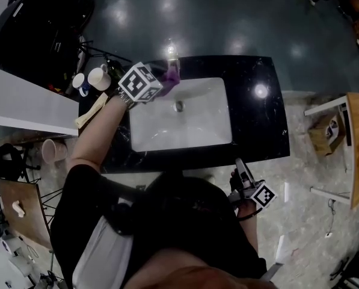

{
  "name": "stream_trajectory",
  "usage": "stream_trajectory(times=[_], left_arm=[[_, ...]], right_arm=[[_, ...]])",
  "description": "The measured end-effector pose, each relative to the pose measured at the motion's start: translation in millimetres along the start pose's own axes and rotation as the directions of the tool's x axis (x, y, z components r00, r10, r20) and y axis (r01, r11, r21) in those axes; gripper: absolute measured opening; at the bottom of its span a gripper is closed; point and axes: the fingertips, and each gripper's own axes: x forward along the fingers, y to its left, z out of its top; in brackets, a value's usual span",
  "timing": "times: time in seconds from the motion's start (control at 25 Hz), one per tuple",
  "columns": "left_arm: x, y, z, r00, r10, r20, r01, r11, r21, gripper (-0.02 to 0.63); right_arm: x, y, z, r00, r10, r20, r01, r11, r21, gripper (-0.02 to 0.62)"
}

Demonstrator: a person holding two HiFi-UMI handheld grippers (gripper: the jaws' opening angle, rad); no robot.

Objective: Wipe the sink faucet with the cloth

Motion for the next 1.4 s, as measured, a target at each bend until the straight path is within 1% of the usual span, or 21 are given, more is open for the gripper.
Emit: stream_trajectory(times=[0.08,0.12,0.32,0.44,0.56,0.72,0.8,0.88,0.96,1.0,1.04,1.08,1.12,1.16,1.2,1.24,1.28,1.32,1.36,1.4], left_arm=[[14.2,6.1,-7.4,1.000,0.015,-0.027,-0.015,1.000,-0.005,0.113],[19.1,10.9,-6.7,1.000,0.018,-0.026,-0.019,1.000,-0.019,0.114],[29.0,46.6,4.0,0.998,0.061,0.010,-0.059,0.992,-0.113,0.114],[31.3,70.4,4.4,0.994,0.105,0.040,-0.096,0.979,-0.182,0.114],[34.6,87.0,8.4,0.989,0.125,0.077,-0.103,0.965,-0.240,0.114],[32.5,83.6,8.6,0.987,0.125,0.099,-0.094,0.959,-0.268,0.111],[28.3,69.9,5.2,0.990,0.096,0.105,-0.062,0.957,-0.284,0.110],[22.4,46.9,0.2,0.991,0.038,0.127,0.005,0.948,-0.318,0.110],[15.1,18.5,-7.3,0.985,-0.032,0.169,0.094,0.923,-0.372,0.109],[12.4,4.3,-13.0,0.979,-0.064,0.192,0.139,0.904,-0.404,0.109],[11.2,-7.6,-20.3,0.973,-0.086,0.215,0.175,0.879,-0.443,0.109],[11.7,-15.5,-28.7,0.966,-0.091,0.242,0.203,0.846,-0.492,0.110],[13.8,-18.8,-37.8,0.957,-0.079,0.280,0.229,0.797,-0.558,0.109],[16.7,-17.8,-47.1,0.943,-0.052,0.327,0.261,0.725,-0.637,0.109],[19.9,-12.4,-56.5,0.924,-0.010,0.382,0.304,0.628,-0.717,0.109],[23.3,-3.0,-66.0,0.897,0.047,0.440,0.357,0.510,-0.782,0.109],[26.9,9.1,-75.2,0.862,0.116,0.493,0.418,0.386,-0.822,0.109],[31.0,22.5,-83.4,0.822,0.193,0.536,0.480,0.272,-0.834,0.109],[35.7,36.1,-90.2,0.781,0.272,0.562,0.532,0.180,-0.827,0.109],[41.2,49.1,-95.3,0.745,0.343,0.572,0.571,0.115,-0.813,0.108]], right_arm=[[-5.0,-1.3,0.2,1.000,-0.013,0.009,0.013,1.000,0.004,0.012],[-8.5,-3.3,0.9,1.000,-0.023,0.017,0.022,1.000,0.007,0.012],[-25.1,-22.4,1.5,0.994,-0.088,0.070,0.082,0.994,0.078,0.012],[-26.5,-28.4,1.9,0.991,-0.107,0.085,0.098,0.990,0.098,0.012],[-19.0,-25.2,4.7,0.993,-0.088,0.078,0.082,0.994,0.077,0.012],[-10.2,-25.0,2.6,0.995,-0.083,0.054,0.078,0.993,0.089,0.012],[-3.8,-21.1,2.7,0.997,-0.061,0.036,0.058,0.995,0.077,0.012],[0.9,-18.8,2.1,0.999,-0.045,0.015,0.043,0.997,0.064,0.012],[4.4,-16.8,1.2,1.000,-0.029,-0.005,0.029,0.998,0.048,0.012],[5.5,-15.8,0.6,1.000,-0.021,-0.013,0.022,0.999,0.045,0.012],[6.1,-14.9,0.1,1.000,-0.016,-0.018,0.017,0.999,0.046,0.012],[6.1,-14.1,-0.4,1.000,-0.013,-0.022,0.014,0.999,0.047,0.012],[6.0,-13.1,-0.6,1.000,-0.010,-0.025,0.012,0.999,0.045,0.012],[5.8,-11.9,-0.9,1.000,-0.007,-0.028,0.008,0.999,0.042,0.012],[5.5,-11.2,-1.3,1.000,-0.007,-0.030,0.008,0.999,0.041,0.012],[4.8,-11.3,-1.8,0.999,-0.011,-0.030,0.012,0.999,0.042,0.012],[3.6,-12.1,-2.0,0.999,-0.018,-0.028,0.019,0.999,0.043,0.012],[1.6,-13.7,-2.1,0.999,-0.028,-0.025,0.029,0.999,0.045,0.012],[-1.4,-16.3,-2.2,0.999,-0.040,-0.020,0.041,0.998,0.050,0.012],[-4.8,-19.5,-2.4,0.998,-0.053,-0.014,0.054,0.997,0.055,0.012]])
